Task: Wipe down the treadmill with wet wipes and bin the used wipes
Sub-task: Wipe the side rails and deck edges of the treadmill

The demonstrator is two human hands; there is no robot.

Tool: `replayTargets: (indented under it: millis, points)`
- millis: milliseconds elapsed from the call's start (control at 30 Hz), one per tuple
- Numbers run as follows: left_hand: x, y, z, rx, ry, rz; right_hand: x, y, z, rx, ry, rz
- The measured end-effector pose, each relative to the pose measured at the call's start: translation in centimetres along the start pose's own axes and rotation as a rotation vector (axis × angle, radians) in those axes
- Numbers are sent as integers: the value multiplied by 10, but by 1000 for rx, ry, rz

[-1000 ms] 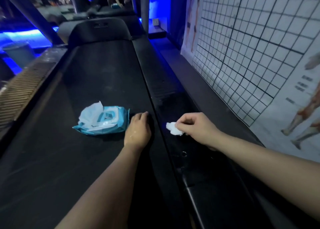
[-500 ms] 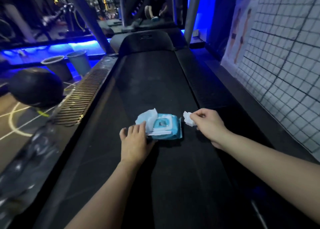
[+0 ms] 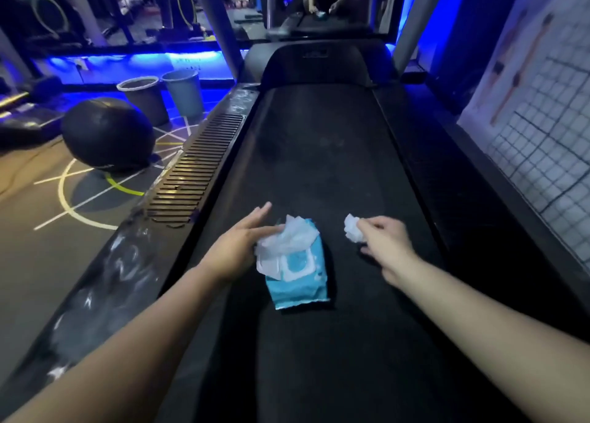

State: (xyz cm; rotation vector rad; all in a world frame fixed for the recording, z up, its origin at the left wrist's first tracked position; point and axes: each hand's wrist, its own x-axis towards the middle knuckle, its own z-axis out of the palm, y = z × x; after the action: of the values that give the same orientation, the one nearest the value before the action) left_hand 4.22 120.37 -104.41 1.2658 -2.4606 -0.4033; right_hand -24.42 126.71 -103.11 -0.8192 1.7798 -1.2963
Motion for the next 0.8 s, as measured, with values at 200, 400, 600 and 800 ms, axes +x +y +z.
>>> replayTargets:
  millis: [200,400,600,800]
  points:
    - [0,21,16,-771,456,-1061,0,-1,60,274,-59,241]
    - [16,60,34,-1035,-40,-1195,-33,-8,57,514,-11,389]
    - [-31,138,4,-1133,66,-1335,-90,-49,24,536,17,555]
    - [-73,174,-75,-1365,240,-1405,-135,-152,33,455,-67,610]
